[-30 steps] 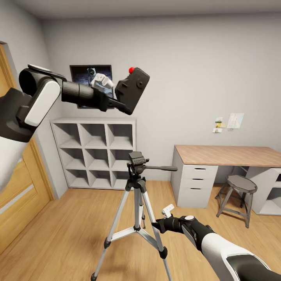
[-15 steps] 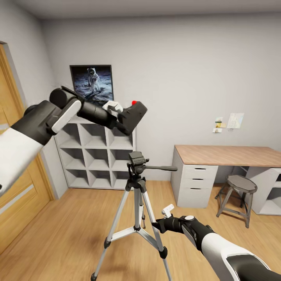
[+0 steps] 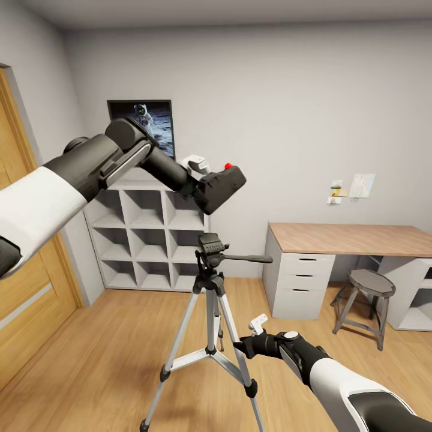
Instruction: Attach the digital camera to the camera tripod in the bedroom.
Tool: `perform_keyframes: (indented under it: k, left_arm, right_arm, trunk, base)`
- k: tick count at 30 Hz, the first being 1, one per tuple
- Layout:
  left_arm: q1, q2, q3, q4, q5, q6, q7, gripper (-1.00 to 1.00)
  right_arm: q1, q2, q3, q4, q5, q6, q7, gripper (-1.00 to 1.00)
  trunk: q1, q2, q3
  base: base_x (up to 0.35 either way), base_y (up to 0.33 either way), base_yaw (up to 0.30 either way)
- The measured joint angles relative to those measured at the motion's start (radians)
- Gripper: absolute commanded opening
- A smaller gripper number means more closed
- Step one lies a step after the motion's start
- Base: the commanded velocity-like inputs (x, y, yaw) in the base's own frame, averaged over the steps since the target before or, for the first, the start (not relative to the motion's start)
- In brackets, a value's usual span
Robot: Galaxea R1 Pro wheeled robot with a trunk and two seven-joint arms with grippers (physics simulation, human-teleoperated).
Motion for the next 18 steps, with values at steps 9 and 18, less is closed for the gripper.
perform_keyframes:
  k: [9, 18]
  left_arm:
    - [-0.014, 0.006, -0.098, -0.018, -0.041, 0.000, -0.032, -1.00]
    - [-0.015, 0.027, -0.122, -0.081, -0.045, -0.001, -0.055, -1.00]
  right_arm:
    - [0.000, 0.000, -0.001, 0.000, 0.001, -0.001, 0.000, -1.00]
    - [0.000, 0.000, 0.002, 0.001, -0.002, -0.001, -0.001, -1.00]
  trunk:
    - [0.000, 0.000, 0.000]
    - [0.000, 0.000, 0.000]
  base:
    - [0.000, 0.000, 0.000]
    - [0.000, 0.000, 0.000]
